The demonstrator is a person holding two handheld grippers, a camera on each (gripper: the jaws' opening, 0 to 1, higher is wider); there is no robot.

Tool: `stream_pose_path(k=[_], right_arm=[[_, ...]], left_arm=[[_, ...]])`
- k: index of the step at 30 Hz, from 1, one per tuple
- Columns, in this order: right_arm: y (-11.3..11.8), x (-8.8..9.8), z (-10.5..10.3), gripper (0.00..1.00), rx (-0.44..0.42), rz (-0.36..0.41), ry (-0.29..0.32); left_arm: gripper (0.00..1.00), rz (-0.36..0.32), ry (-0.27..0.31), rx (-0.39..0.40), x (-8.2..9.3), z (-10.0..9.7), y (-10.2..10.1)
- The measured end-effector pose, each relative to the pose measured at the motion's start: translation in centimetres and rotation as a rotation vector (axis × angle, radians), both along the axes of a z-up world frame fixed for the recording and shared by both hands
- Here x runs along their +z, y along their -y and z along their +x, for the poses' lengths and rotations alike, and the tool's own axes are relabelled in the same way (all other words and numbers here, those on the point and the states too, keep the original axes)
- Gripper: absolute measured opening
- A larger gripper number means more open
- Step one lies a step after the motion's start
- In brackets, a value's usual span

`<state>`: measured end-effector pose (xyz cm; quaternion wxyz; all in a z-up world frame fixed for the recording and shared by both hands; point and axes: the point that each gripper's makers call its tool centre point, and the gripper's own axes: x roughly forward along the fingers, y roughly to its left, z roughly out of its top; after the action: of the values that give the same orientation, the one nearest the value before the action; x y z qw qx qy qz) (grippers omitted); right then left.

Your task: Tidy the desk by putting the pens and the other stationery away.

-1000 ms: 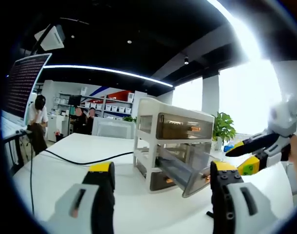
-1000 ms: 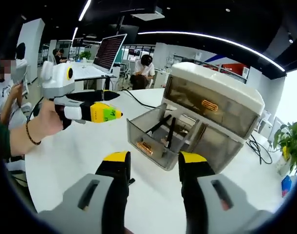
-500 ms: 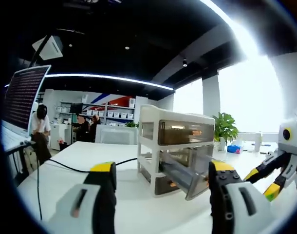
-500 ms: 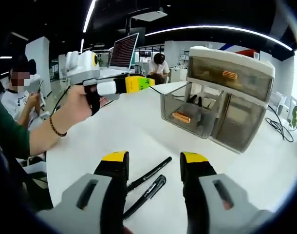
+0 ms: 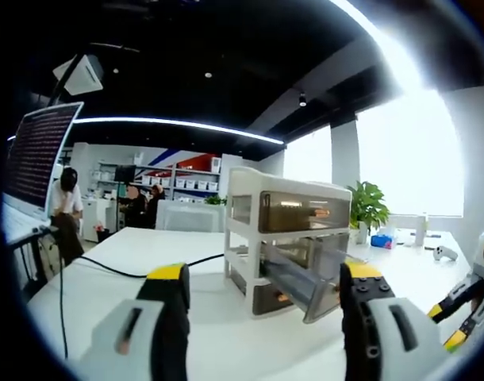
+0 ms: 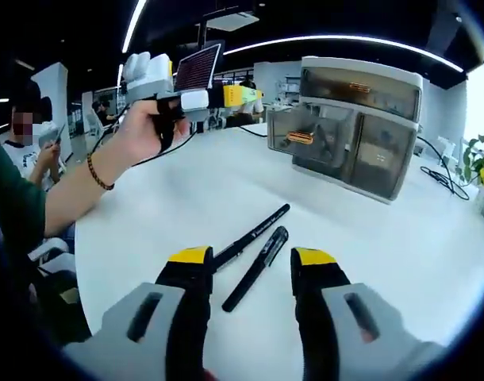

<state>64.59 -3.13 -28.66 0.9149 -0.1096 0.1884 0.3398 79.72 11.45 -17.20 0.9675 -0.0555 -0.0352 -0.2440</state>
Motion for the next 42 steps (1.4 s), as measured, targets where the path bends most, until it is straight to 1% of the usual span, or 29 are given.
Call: stream_pose_path(k=[2,3,4,5,6,7,8,10,12,13,15,17,18,19,20,21,22,23,25,26,27,28,30,31,33,37,40,41,42], right_arm=[[0.4,-0.2,-0.6,0.38,-0.017,0.017,0.003],[0.2,-0.1,-0.9,0.37,-0.016,0.048,0.009],[0.3,-0.2,-1.2,0.36,-0.021,0.057,0.007],[0.3,-0.3,-1.5,0.36,-0.023,0.057,0.005],[0.3,-0.7,-1.8,0.36,-0.034,0.041,0.005],[0.7,-0.8,-1.8,0.35,-0.05,0.014,0.024],[0.8,-1.0,-1.9,0.33,-0.064,0.002,0.033],[0.8,-1.3,-2.1,0.26,-0.068,0.0,0.035],[0.8,-1.6,-2.1,0.26,-0.073,0.002,0.029],[0.7,-1.8,-2.2,0.26,-0.075,-0.009,0.026],[0.8,-1.8,-2.2,0.26,-0.085,-0.02,0.039],[0.8,-2.2,-2.3,0.23,-0.091,-0.029,0.03],[0.8,-2.5,-2.4,0.22,-0.095,-0.03,0.023],[0.8,-2.5,-2.4,0.2,-0.099,-0.01,0.027],[1.0,-2.7,-2.5,0.19,-0.109,-0.001,0.02],[1.0,-2.8,-2.5,0.17,-0.112,0.007,0.025],[1.0,-2.8,-2.5,0.13,-0.116,0.011,0.026],[1.5,-2.8,-2.2,0.11,-0.146,-0.003,0.046],[1.7,-2.9,-2.0,0.1,-0.16,-0.024,0.055],[2.1,-2.9,-1.7,0.1,-0.205,-0.014,0.047],[2.3,-3.0,-1.6,0.1,-0.217,-0.008,0.047],[2.5,-2.4,-1.2,0.1,-0.228,0.009,0.09],[2.7,-2.1,-1.3,0.1,-0.244,0.08,0.059],[2.8,-1.8,-1.2,0.1,-0.25,0.105,0.074],[3.1,-1.6,-1.1,0.1,-0.255,0.105,0.072],[3.6,-0.8,-0.9,0.1,-0.275,0.127,0.09],[3.5,0.4,-1.0,0.1,-0.258,0.161,0.113],[3.6,1.2,-1.1,0.1,-0.255,0.168,0.125],[3.7,2.2,-1.0,0.1,-0.259,0.176,0.151]], left_arm=[[0.77,0.0,-0.001,0.002,0.0,0.0,-0.1],[0.77,-0.001,-0.002,0.003,0.0,0.1,-0.1],[0.77,0.0,-0.001,0.002,0.0,0.1,-0.1],[0.77,-0.002,0.001,-0.002,0.0,0.0,-0.1],[0.77,-0.006,0.003,-0.007,0.1,0.0,0.0],[0.77,-0.012,0.004,-0.011,0.1,0.0,0.1],[0.77,-0.017,0.005,-0.013,0.1,-0.1,0.1],[0.78,-0.017,0.006,-0.01,0.2,-0.1,0.0],[0.78,-0.01,0.01,-0.005,0.2,0.0,0.0],[0.78,-0.009,0.012,-0.005,0.2,0.0,0.0],[0.78,-0.016,0.013,-0.009,0.2,-0.1,0.0],[0.77,-0.021,0.011,-0.008,0.2,-0.1,0.0],[0.78,-0.019,0.009,-0.007,0.1,-0.1,0.0],[0.78,-0.016,0.007,-0.006,0.1,-0.1,-0.1],[0.78,-0.008,0.009,-0.006,0.0,0.0,0.0],[0.78,0.007,0.009,-0.01,-0.1,0.0,0.0],[0.78,0.009,0.01,-0.01,-0.1,0.0,0.1],[0.78,0.01,0.011,-0.01,-0.1,0.0,0.1],[0.78,0.006,0.007,-0.016,-0.1,0.0,0.2],[0.78,0.002,0.004,-0.018,-0.1,0.0,0.2],[0.78,-0.002,0.001,-0.02,-0.2,0.0,0.2],[0.78,-0.005,-0.002,-0.02,-0.2,0.0,0.2],[0.78,-0.006,-0.002,-0.019,-0.2,0.0,0.1],[0.78,-0.006,-0.002,-0.019,-0.2,0.0,0.1],[0.78,-0.006,-0.002,-0.02,-0.2,0.0,0.2],[0.78,-0.007,-0.005,-0.02,-0.2,0.0,0.2],[0.78,-0.008,-0.006,-0.021,-0.3,0.0,0.2],[0.78,-0.008,-0.007,-0.021,-0.3,0.1,0.2],[0.78,-0.007,-0.009,-0.019,-0.4,0.1,0.2]])
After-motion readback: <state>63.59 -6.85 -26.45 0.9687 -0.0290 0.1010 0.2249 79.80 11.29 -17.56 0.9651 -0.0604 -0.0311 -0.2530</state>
